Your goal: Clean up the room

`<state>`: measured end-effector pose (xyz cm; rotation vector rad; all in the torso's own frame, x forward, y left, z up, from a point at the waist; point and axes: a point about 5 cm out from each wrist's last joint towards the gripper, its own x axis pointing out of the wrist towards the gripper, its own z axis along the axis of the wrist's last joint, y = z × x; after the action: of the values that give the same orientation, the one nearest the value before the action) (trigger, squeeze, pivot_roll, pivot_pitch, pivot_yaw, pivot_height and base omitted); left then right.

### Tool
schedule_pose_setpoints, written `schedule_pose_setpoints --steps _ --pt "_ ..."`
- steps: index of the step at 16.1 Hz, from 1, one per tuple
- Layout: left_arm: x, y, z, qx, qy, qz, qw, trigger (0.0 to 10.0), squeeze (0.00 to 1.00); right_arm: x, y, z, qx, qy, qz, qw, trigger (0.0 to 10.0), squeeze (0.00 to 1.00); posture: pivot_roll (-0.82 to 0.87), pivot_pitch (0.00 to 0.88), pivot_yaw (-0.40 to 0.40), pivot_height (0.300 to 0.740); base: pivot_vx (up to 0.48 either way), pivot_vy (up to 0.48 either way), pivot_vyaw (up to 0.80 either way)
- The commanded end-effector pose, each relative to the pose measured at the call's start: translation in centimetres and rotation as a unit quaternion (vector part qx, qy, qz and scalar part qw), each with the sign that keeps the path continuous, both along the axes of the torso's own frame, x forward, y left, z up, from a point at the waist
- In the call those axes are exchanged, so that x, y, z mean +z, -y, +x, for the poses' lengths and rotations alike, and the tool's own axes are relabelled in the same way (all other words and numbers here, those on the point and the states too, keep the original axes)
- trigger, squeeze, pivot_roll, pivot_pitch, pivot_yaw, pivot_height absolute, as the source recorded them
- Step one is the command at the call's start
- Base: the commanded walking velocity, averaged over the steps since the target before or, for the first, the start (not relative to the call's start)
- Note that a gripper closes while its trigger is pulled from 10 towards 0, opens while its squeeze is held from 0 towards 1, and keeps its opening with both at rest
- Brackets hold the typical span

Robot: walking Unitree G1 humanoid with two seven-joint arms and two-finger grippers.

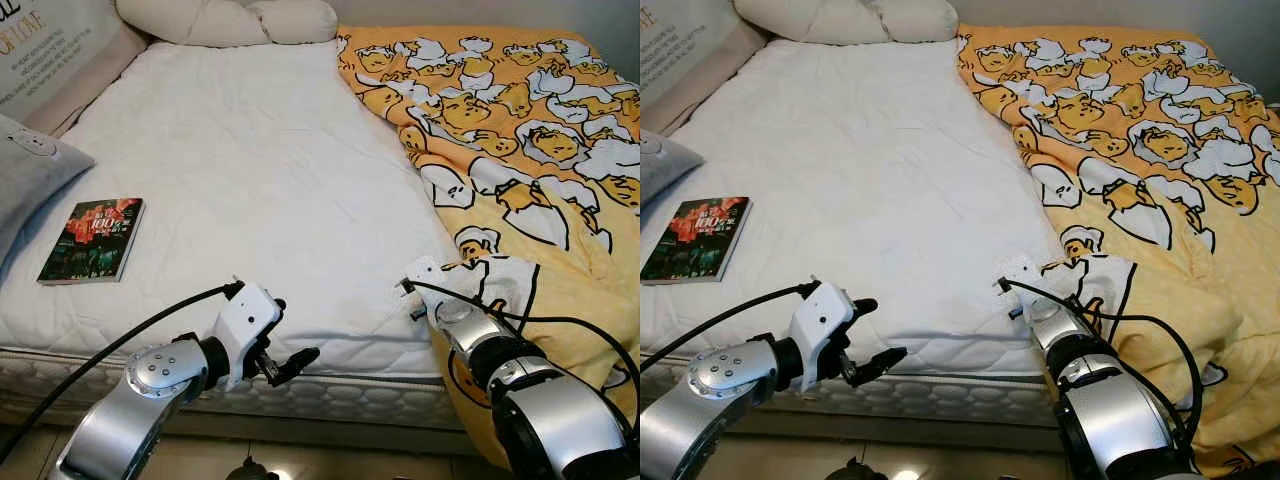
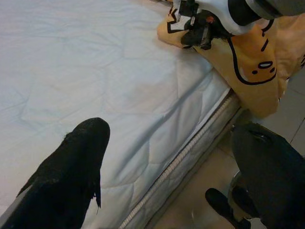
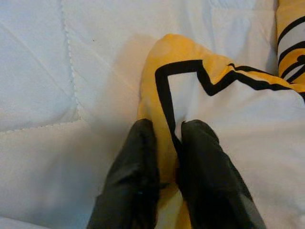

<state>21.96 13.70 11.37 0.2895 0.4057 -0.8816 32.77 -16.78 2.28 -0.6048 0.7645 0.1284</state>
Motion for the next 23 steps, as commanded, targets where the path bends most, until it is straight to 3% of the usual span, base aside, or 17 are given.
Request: schedule_pose_setpoints --steps 1,10,12,14,15,16,18,19,20,21,22,23 --pt "0.2 0.0 -0.1 -0.005 0.000 0.002 1.000 10.0 0.74 -0.6 0.5 -0.5 -0.012 -0.009 0.002 1.000 0.0 0.00 0.10 0.029 0.031 0.740 0.000 0.000 0.00" --pt "0.1 0.1 0.3 -0.004 0.000 0.002 1.000 10.0 0.73 -0.4 0.9 -0.5 -0.027 -0.001 0.021 0.999 0.0 0.00 0.10 0.025 0.029 0.740 0.000 0.000 0.00" --pt "0.1 0.1 0.3 -0.002 0.001 0.001 1.000 10.0 0.74 0.1 -0.2 0.1 -0.020 0.021 0.106 0.994 0.0 0.00 0.09 0.019 0.024 0.740 0.000 0.000 0.00" --pt "0.0 0.1 0.3 0.000 0.002 -0.001 1.000 10.0 0.73 0.9 -2.8 0.5 0.049 0.021 0.246 0.968 0.0 0.00 0.08 0.015 0.022 0.740 0.000 0.000 0.00" --pt "0.0 0.1 0.2 0.000 0.002 -0.001 1.000 10.0 0.73 0.9 -3.1 0.4 0.059 0.018 0.260 0.964 0.0 0.00 0.08 0.011 0.019 0.740 0.000 0.000 0.00" --pt "-0.1 0.3 0.2 0.000 0.002 -0.003 1.000 10.0 0.73 0.9 -4.4 -1.0 0.174 -0.017 0.322 0.930 0.0 0.00 0.07 0.012 0.015 0.740 0.000 0.000 0.00" --pt "-0.1 0.5 0.2 -0.001 0.001 -0.006 1.000 10.0 0.73 0.7 -5.2 -3.5 0.279 -0.070 0.361 0.887 0.0 0.00 0.07 0.013 0.014 0.740 0.000 0.000 0.00" --pt "-0.2 0.8 0.1 -0.004 -0.001 -0.009 1.000 10.0 0.74 0.7 -5.1 -5.9 0.341 -0.105 0.370 0.858 0.0 0.00 0.06 0.019 0.014 0.740 0.000 0.000 0.00" --pt "-0.2 0.9 -0.1 -0.009 -0.005 -0.012 1.000 10.0 0.74 1.8 -5.1 -7.9 0.389 -0.133 0.396 0.821 0.0 0.00 0.06 0.021 0.016 0.740 0.000 0.000 0.00" --pt "-0.2 1.0 -0.2 -0.013 -0.007 -0.013 1.000 10.0 0.74 2.3 -5.2 -8.5 0.404 -0.143 0.412 0.804 0.0 0.00 0.06 0.021 0.016 0.740 0.000 0.000 0.00" --pt "-0.3 1.0 -0.4 -0.019 -0.011 -0.015 1.000 10.0 0.74 3.2 -5.3 -9.5 0.424 -0.163 0.432 0.779 0.0 0.00 0.06 0.021 0.016 0.740 0.000 0.000 0.00" --pt "-0.5 1.1 -0.7 -0.026 -0.017 -0.013 0.999 10.0 0.73 3.4 -5.1 -10.3 0.444 -0.185 0.424 0.767 0.0 0.00 0.06 0.017 0.020 0.740 0.000 0.000 0.00"
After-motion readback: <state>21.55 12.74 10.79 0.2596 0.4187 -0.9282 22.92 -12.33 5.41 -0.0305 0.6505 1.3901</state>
